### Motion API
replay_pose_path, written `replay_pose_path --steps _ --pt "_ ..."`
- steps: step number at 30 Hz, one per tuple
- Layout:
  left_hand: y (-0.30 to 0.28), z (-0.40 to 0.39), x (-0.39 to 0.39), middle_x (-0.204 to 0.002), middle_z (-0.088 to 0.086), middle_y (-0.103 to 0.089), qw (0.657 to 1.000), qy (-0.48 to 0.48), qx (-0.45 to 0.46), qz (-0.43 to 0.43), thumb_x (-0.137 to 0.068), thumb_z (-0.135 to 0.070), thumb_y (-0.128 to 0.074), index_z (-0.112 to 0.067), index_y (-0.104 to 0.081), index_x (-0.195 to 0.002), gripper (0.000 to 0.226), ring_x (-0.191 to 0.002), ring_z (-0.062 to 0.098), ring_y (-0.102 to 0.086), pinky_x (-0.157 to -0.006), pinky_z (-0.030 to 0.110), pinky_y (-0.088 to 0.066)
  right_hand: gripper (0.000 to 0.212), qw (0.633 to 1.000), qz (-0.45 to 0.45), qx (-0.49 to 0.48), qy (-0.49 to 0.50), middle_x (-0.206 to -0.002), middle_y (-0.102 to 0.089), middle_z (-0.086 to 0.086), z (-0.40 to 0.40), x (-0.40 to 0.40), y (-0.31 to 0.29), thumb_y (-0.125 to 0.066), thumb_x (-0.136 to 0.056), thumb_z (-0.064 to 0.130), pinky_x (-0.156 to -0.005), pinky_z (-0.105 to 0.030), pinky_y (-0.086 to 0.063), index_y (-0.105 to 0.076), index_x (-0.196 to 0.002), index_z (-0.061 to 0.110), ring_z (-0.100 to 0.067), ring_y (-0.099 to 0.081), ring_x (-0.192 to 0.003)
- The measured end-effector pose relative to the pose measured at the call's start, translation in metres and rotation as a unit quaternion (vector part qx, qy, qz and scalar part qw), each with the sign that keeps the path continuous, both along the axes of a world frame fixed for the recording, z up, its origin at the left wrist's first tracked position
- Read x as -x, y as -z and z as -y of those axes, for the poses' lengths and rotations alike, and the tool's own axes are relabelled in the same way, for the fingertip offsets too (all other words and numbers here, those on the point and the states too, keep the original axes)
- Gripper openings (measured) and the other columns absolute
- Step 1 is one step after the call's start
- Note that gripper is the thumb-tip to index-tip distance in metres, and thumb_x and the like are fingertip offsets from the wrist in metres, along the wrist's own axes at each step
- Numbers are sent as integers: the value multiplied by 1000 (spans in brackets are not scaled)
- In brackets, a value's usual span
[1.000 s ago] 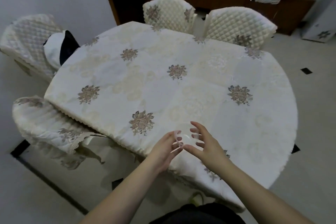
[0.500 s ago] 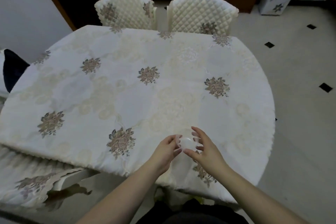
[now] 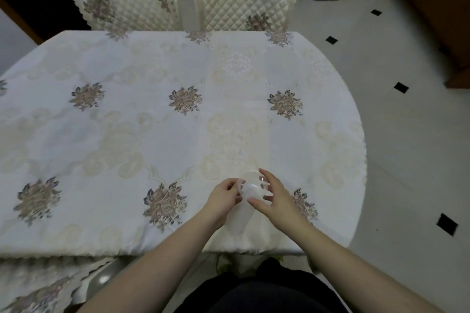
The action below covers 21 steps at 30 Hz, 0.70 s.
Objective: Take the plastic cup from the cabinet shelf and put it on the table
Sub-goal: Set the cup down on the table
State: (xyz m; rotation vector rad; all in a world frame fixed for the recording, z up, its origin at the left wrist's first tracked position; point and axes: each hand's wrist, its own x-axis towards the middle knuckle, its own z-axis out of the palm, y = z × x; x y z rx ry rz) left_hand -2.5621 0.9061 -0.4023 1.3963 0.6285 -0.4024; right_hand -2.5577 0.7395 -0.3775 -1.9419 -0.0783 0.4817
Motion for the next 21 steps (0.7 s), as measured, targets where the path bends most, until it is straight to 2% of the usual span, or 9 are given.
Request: replay_pose_path --steps 1,5,9,11,17,21 --pt "2 -1 -1 -108 7 -72 1000 6 -6 1 -95 -22 -58 -14 -69 -105 16 -99 19 -68 -86 32 -57 75 1000 0 3 3 -135 -48 9 -1 1 1 -77 -78 38 -94 -26 -49 -37 -141 40 -4 -50 -120" --pt "7 -3 0 -107 6 -72 999 29 -24 -6 -95 -26 -58 -14 -69 -106 19 -99 21 -68 -90 38 -56 78 999 10 34 -6 -137 -42 10 0 4 5 -75 -77 46 -91 -20 -44 -35 -143 37 -6 -46 -124" --pt "6 -3 2 -104 5 -74 999 45 -21 -8 -95 -30 -57 -16 -70 -102 20 -98 19 -67 -88 34 -56 78 997 20 77 -22 -141 -37 6 3 4 6 -74 -79 43 -104 -39 -43 -35 -144 31 -13 -41 -130" --pt "5 -4 3 -104 4 -73 998 57 -28 -7 -95 -30 -56 -17 -70 -102 20 -98 19 -67 -87 33 -55 78 995 22 92 -28 -144 -36 4 4 5 5 -74 -79 44 -105 -43 -42 -35 -145 32 -13 -40 -130" --pt "2 -6 6 -102 -3 -72 992 83 -93 2 -95 -33 -53 -23 -70 -102 21 -96 15 -65 -89 37 -55 84 991 12 121 -54 -151 -31 2 5 8 4 -73 -78 46 -108 -43 -39 -30 -148 30 -14 -34 -136" --pt "-3 -9 6 -104 -3 -70 987 86 -133 11 -94 -24 -48 -24 -70 -100 22 -99 17 -63 -91 39 -52 85 989 5 138 -56 -152 -30 2 10 6 2 -75 -78 46 -108 -42 -39 -31 -148 25 -15 -36 -136"
